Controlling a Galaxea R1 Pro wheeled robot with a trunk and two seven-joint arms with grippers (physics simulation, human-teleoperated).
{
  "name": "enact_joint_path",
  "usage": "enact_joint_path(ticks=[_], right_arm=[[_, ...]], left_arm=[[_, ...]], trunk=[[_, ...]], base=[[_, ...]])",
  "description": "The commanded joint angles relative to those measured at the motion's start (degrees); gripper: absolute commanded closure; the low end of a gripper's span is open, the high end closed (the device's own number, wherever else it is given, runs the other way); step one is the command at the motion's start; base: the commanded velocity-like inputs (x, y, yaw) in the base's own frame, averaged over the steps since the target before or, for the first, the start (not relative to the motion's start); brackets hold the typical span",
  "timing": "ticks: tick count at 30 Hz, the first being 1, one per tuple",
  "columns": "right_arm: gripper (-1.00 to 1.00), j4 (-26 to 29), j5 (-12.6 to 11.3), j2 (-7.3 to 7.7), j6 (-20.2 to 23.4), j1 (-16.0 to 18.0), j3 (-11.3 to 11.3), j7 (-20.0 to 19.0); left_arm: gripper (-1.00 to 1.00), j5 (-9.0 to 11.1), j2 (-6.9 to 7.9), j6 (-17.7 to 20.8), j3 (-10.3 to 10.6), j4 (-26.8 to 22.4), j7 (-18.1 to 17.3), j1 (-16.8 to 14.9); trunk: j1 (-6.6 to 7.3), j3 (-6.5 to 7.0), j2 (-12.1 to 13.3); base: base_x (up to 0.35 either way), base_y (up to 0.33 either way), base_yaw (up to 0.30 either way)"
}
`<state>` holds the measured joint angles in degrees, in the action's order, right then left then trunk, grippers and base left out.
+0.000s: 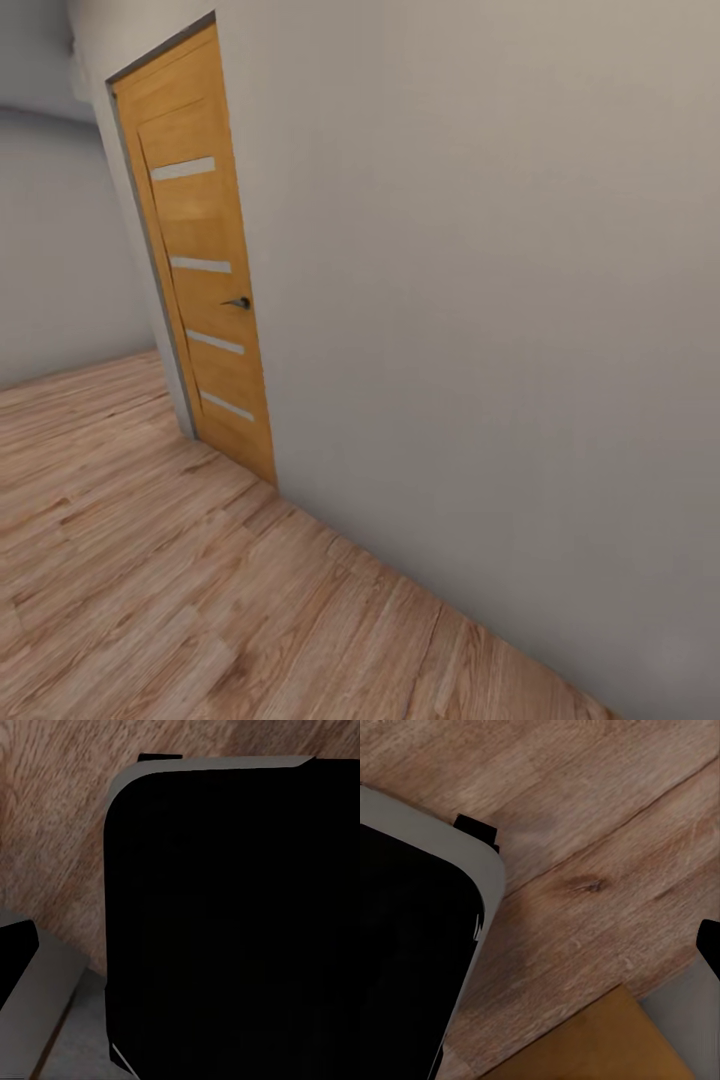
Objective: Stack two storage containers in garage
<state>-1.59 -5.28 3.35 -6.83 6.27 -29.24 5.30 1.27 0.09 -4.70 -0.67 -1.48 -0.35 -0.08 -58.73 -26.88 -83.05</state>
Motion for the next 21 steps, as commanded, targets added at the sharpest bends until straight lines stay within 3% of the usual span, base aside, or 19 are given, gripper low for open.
enact_joint_path(ticks=[1,21], right_arm=[[-1.00,-0.2,-0.5,-0.02,-0.4,0.1,-0.5,0.0],[-1.00,-0.2,-0.7,-0.11,-0.3,0.1,-0.5,0.1]], left_arm=[[-1.00,0.1,0.00,-0.1,0.0,0.0,0.0,0.0],[-1.00,0.1,-0.01,-0.1,-0.1,0.0,-0.1,0.0]], trunk=[[0.00,-0.05,0.0],[0.00,-0.05,0.0]], base=[[0.000,0.000,0.194],[0.000,0.000,0.274]])
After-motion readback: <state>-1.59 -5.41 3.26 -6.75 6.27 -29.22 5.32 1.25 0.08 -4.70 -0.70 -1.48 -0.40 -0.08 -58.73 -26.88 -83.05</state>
